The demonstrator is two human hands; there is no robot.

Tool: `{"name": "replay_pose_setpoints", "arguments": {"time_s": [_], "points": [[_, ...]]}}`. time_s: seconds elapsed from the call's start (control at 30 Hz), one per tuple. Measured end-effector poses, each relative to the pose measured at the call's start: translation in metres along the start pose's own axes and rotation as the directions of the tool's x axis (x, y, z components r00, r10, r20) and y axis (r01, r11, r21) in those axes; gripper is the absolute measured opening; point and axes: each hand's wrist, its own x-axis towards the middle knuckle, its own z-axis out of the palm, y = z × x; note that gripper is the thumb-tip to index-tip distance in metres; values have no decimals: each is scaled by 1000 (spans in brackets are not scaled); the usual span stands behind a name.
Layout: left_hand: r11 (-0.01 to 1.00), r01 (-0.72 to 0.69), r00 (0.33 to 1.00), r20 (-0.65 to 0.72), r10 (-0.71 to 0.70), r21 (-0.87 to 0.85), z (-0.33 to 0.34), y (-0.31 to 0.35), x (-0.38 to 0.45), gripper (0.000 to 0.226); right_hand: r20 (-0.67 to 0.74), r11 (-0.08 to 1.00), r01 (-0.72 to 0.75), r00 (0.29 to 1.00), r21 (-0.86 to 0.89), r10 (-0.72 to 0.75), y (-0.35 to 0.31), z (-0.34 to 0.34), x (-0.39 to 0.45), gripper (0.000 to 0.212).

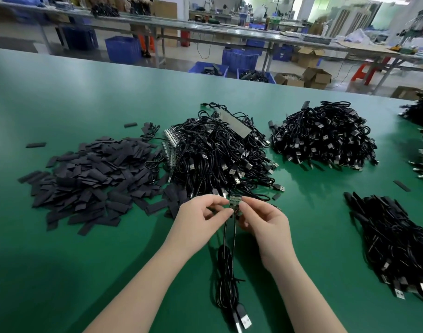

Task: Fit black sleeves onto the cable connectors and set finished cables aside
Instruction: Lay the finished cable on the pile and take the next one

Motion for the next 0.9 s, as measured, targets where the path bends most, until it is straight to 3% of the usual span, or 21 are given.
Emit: {"name": "replay_pose_setpoints", "arguments": {"time_s": [0.13,0.27,0.47,0.53,0.7,0.9], "points": [[998,22,999,40,-19,-66,1,1,-2,27,34,995,64,998,-72,-62,-1,-2,-5,23],[994,32,999,1,-32,-100,1,1,0,19,70,988,84,995,-127,-76,-3,-1,-9,18],[888,216,976,118,-183,-407,-2,6,0,8,68,997,47,997,-58,-43,-6,0,-11,12],[882,232,972,126,-197,-409,-1,5,0,4,95,998,25,995,-66,-19,-7,0,-13,10],[833,247,968,172,-185,-495,0,9,-1,30,86,1000,8,996,19,-9,-8,-1,-13,5],[899,188,973,203,-114,-396,-1,10,-1,3,89,999,-26,996,37,23,-10,-3,-14,10]]}}
